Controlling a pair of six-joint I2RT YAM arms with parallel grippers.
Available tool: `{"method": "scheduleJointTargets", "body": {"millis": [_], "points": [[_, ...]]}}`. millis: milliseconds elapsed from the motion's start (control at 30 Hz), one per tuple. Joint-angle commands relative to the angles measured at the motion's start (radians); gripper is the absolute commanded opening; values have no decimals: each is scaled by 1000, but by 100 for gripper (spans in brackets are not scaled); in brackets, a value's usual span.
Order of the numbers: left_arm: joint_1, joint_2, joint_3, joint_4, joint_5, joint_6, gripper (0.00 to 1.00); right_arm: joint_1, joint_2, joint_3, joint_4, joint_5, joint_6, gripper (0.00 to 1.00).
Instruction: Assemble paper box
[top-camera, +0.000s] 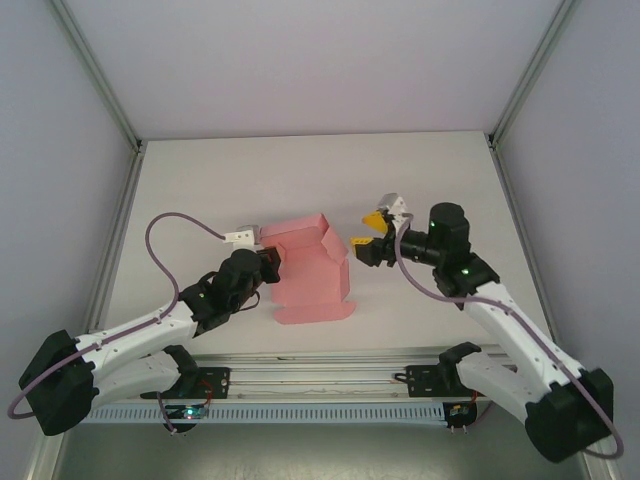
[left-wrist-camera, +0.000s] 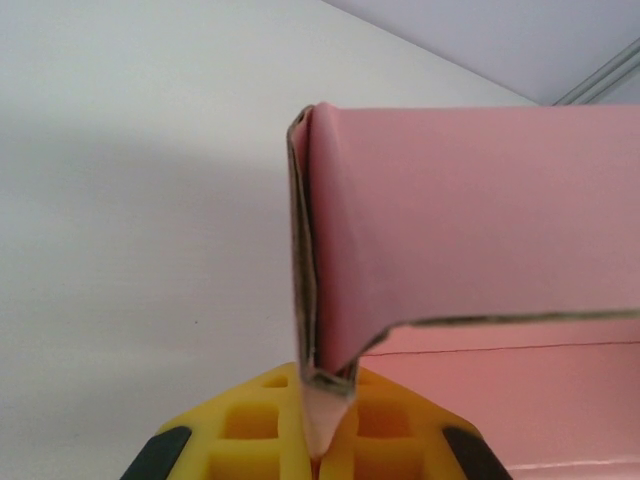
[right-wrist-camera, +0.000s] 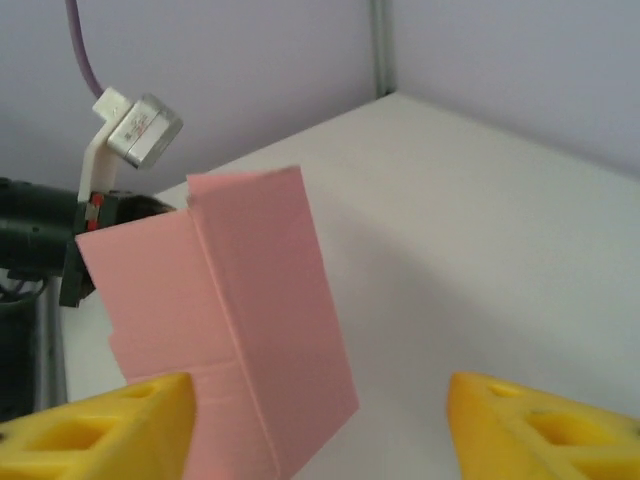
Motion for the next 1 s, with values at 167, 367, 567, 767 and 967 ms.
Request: {"method": "scheduleJointTargets", "body": {"millis": [167,367,567,767,967], "points": [[-4,-13,14,22,12,31,0,3,96,72,-22,-196,-96,56],[-3,-5,22,32,41,43,0,10,149,99,-33,-189,-103,50],[-4,6,31,28,36,35,0,49,187,117,-37,-202,-117,44],[-4,10,34,18,21,24,0,111,198,109,-46,-128,-120,45],[-3,9,39,10,25,21,0,158,199,119,-61,-22,-127,45]]}}
